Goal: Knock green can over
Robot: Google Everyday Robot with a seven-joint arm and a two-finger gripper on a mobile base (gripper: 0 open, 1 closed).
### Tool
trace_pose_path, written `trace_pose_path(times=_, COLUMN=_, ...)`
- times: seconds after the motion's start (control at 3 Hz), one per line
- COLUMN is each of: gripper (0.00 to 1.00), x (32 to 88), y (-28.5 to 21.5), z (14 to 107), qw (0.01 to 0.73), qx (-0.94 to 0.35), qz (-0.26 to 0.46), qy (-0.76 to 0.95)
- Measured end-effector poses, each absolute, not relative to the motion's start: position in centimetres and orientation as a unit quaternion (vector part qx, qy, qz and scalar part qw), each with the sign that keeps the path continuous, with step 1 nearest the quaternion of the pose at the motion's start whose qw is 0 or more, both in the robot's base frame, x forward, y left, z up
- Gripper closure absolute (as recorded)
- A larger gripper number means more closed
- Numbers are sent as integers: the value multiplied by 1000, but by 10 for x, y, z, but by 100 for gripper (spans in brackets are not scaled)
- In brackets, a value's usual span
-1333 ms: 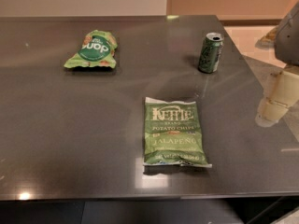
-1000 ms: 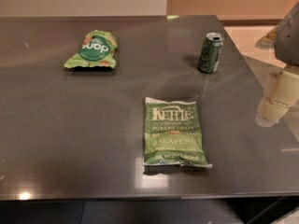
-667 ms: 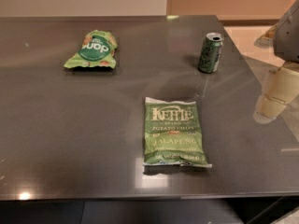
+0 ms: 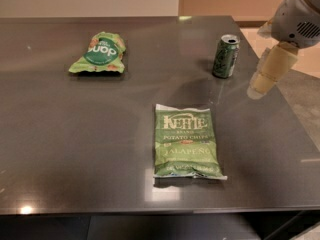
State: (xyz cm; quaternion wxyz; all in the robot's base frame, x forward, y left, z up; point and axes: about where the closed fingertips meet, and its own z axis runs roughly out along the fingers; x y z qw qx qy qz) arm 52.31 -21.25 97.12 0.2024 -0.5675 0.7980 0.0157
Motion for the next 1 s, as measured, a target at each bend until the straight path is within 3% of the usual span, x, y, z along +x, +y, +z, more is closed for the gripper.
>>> trace_pose_path(times=1.0, gripper=0, x=667, y=-225, z=943, qw=283, qx=-474, qz=60, qy=832)
